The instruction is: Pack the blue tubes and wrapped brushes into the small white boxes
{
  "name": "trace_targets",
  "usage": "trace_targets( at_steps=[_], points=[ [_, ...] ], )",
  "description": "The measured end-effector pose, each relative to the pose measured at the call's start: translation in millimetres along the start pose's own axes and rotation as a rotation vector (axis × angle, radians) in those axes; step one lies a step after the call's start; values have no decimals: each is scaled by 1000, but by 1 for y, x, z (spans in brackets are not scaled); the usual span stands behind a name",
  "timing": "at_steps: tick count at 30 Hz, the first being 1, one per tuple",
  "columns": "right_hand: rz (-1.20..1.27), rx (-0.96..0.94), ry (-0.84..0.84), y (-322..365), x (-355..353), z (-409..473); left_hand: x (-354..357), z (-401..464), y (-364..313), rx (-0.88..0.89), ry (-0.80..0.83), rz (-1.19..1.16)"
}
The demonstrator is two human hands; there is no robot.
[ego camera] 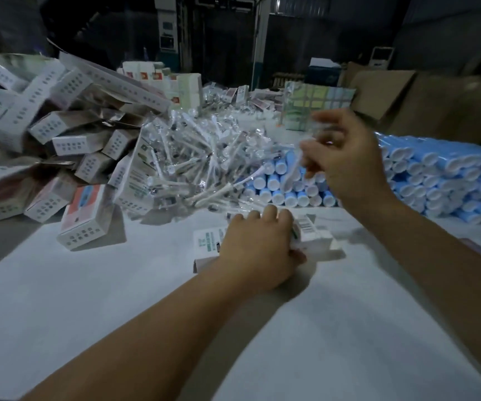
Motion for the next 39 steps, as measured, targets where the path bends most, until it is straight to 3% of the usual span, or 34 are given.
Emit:
trace_targets(
  at_steps=[4,8,14,19,26,33,39],
  points=[
    [265,455,-314,-54,-60,-32,1,3,-3,-15,-82,-18],
    [396,687,-273,-80,-61,-46,2,6,-7,-49,-136,-2],
    [-19,589,-226,-71,-37,-53,-2,4,-13,-56,-175,26],
    [46,598,77,-60,-17,-67,0,7,-15,-73,-173,9],
    [-175,341,-195,-51,-32,-73,-8,11,1,-176,-220,-24],
    [-180,300,-46,-41,-17,-82,-4,10,-1,-149,-251,5],
    [-176,317,-26,-42,-16,-83,-2,7,-3,-117,-271,58]
  ],
)
Point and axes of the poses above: each hand's wrist, its own z-axis towards the middle knuckle, its own x-axis out of the palm, y = z × x, the point moved 2 cm from there along z, towards the middle knuckle, and after that the axes turned 13 degrees about -z, right-handed, at the moved point
